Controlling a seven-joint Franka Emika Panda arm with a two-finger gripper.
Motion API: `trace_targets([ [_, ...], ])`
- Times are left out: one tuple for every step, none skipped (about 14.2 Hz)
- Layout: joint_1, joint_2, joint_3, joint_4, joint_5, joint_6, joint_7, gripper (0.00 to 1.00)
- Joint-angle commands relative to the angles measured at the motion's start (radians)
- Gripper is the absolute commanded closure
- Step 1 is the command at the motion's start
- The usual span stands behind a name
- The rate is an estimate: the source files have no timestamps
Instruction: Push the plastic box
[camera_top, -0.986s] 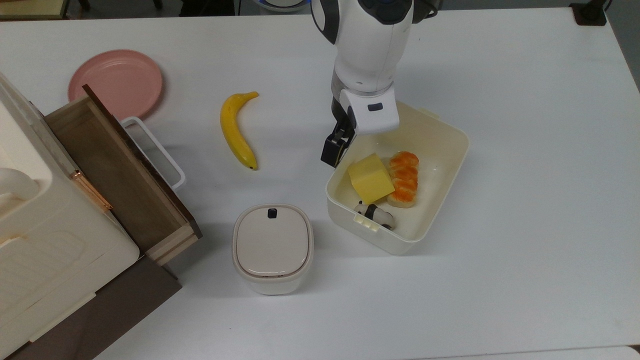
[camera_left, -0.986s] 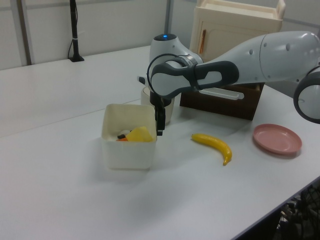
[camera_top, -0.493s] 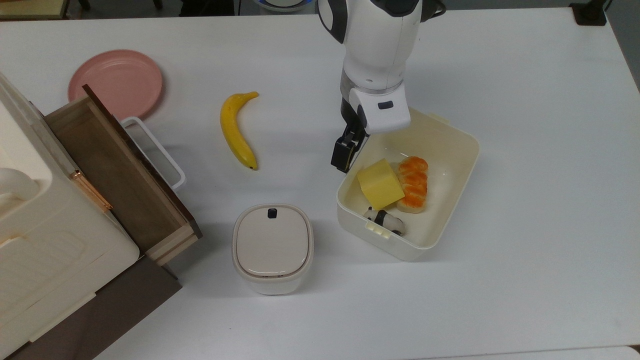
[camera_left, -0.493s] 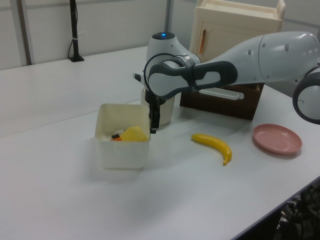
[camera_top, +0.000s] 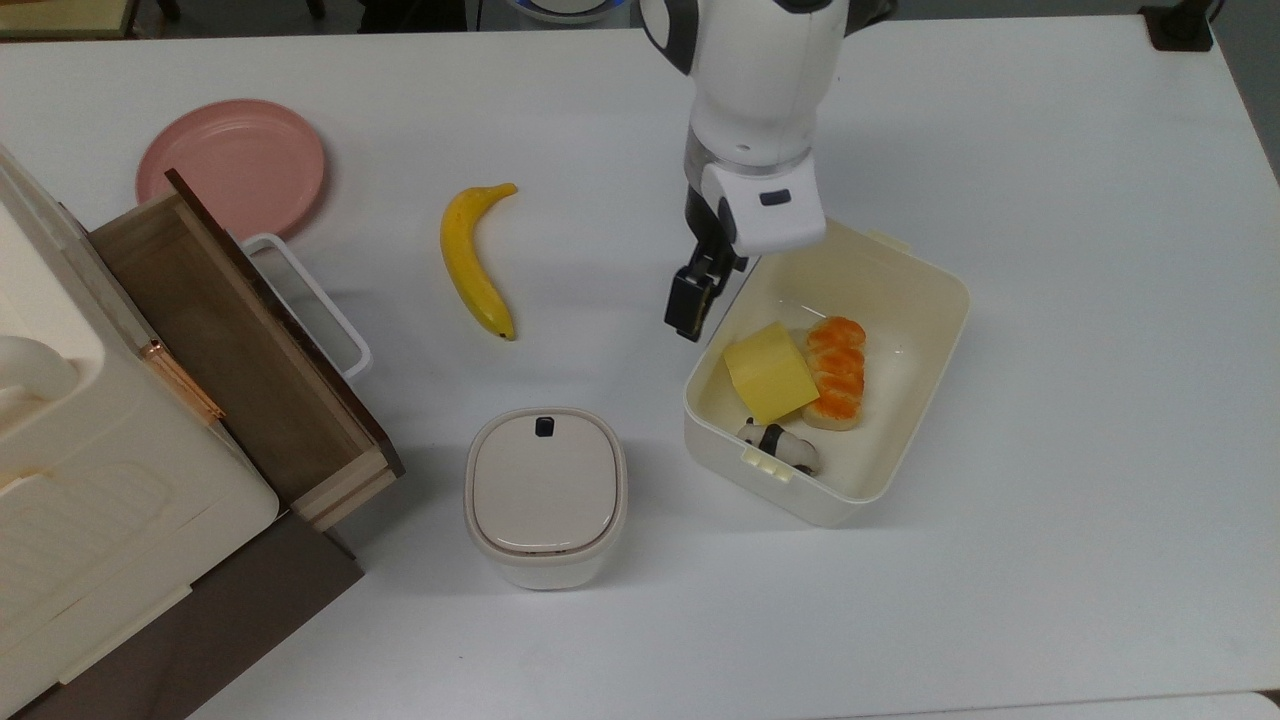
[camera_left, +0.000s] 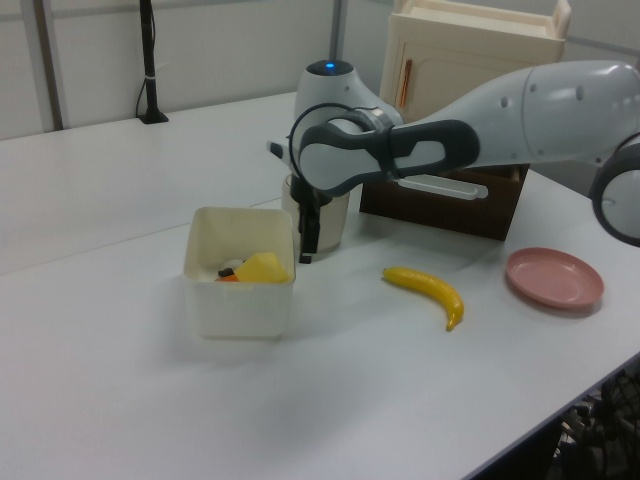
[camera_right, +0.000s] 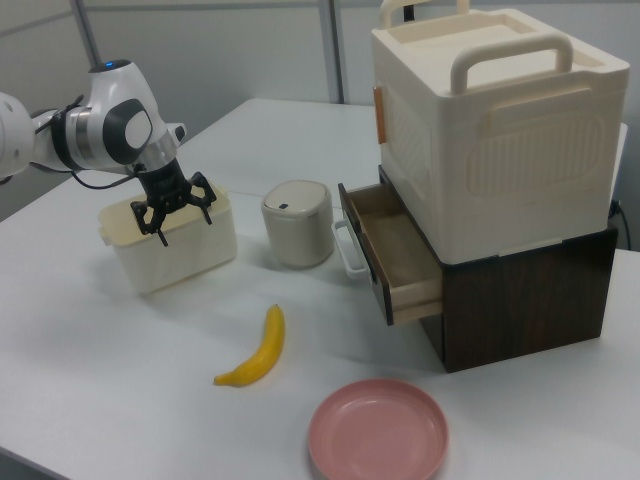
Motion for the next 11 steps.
trace_targets([
  [-0.056,-0.14,-0.001,-0.142,-0.043,-0.1,0.021,0.0],
  [-0.082,-0.146,-0.001,-0.139,-0.084,-0.146,0.017,0.0],
  [-0.096,-0.169,-0.001,-0.146,-0.147,-0.167,-0.012,0.0],
  [-0.105,-0.188,-0.003,-0.146,-0.16,-0.187,-0.046,0.0],
  [-0.12,-0.201,-0.003,-0.146,-0.161,-0.208,-0.066,0.0],
  [-0.128,-0.212,-0.003,-0.146,-0.163,-0.226,-0.098,0.0],
  [-0.13,-0.218,-0.003,-0.148,-0.163,-0.23,-0.117,0.0],
  [-0.13,-0.22,-0.003,-0.157,-0.163,-0.248,-0.114,0.0],
  [-0.13,-0.22,-0.003,-0.159,-0.163,-0.259,-0.106,0.0],
  [-0.13,-0.218,-0.003,-0.157,-0.163,-0.263,-0.073,0.0],
  [-0.128,-0.217,-0.003,-0.157,-0.163,-0.262,-0.051,0.0],
])
